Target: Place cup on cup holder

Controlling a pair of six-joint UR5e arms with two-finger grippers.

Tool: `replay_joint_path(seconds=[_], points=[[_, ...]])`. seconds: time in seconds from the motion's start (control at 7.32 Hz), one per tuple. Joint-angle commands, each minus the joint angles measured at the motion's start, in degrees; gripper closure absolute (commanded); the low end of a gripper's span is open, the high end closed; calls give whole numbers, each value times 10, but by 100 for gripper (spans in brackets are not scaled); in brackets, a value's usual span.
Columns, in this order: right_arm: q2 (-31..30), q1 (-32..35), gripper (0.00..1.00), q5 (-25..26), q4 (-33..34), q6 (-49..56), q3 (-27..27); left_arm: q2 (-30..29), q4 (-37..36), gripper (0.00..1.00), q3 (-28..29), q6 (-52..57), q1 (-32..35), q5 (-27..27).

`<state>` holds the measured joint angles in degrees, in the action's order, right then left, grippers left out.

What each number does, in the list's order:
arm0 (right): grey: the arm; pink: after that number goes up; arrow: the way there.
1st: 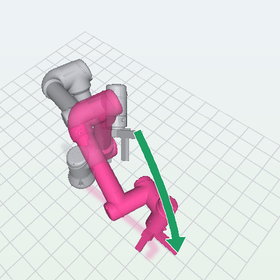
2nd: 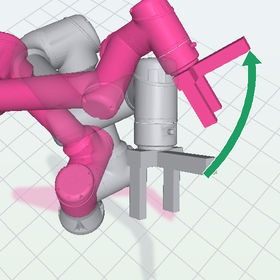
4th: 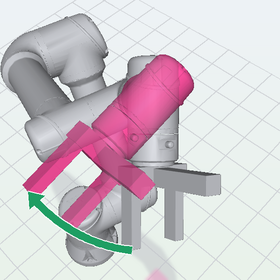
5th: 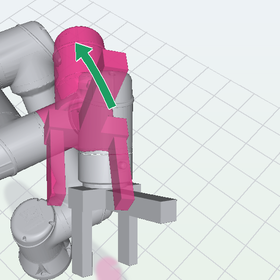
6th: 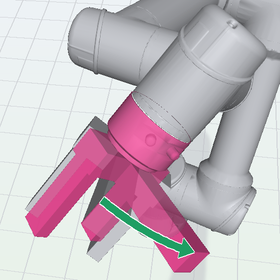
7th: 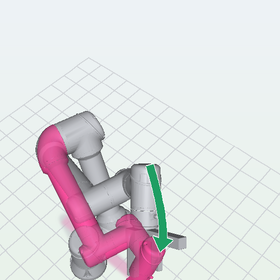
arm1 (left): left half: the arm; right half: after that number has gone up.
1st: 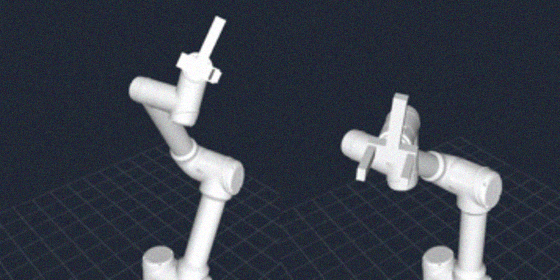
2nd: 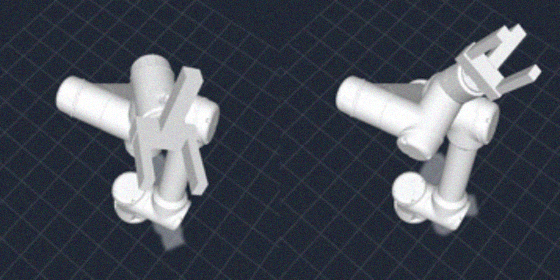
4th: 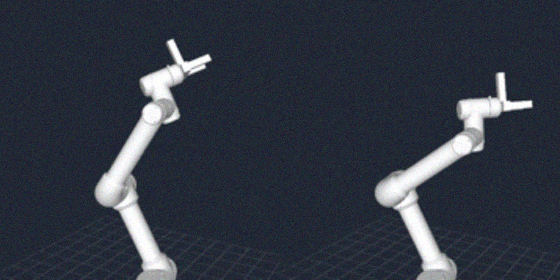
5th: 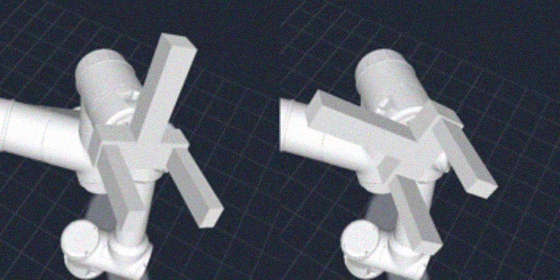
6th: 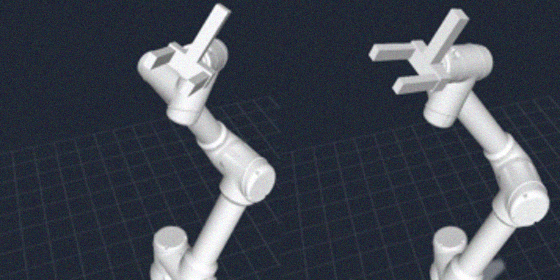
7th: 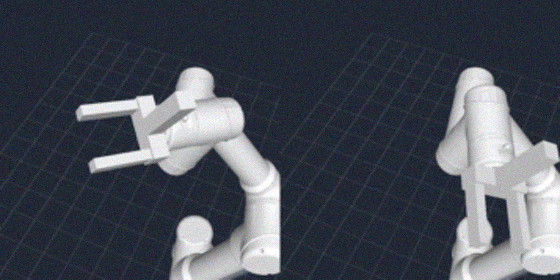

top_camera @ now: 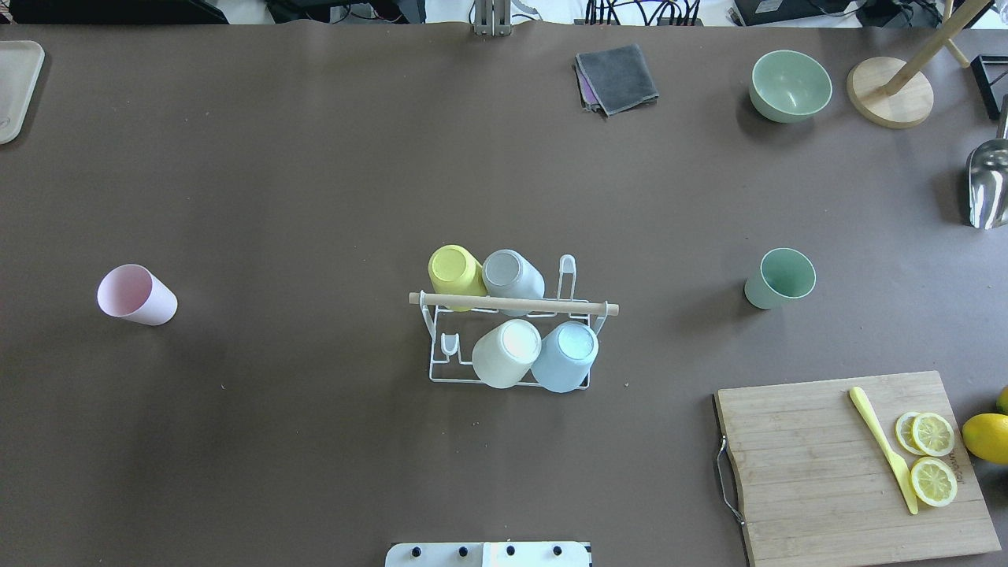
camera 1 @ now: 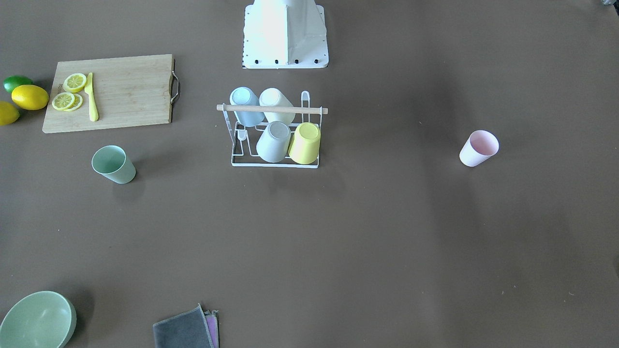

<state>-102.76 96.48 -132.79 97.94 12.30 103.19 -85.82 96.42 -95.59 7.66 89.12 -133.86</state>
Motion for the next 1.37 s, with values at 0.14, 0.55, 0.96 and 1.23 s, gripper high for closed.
replay_joint_path(seconds=[0.14, 0.55, 0.96, 1.23], points=[[25, -15, 0, -3, 3, 0, 17, 3, 1, 2, -1, 0, -1, -1], [51, -53, 0, 2, 2, -5, 18, 0, 1, 2, -1, 1, -3, -1], [50, -61, 0, -6, 1, -4, 18, -11, 2, 2, -2, 2, -25, -1], [50, -64, 0, -20, 1, -6, 18, -21, 2, 2, -3, 3, -41, -1]])
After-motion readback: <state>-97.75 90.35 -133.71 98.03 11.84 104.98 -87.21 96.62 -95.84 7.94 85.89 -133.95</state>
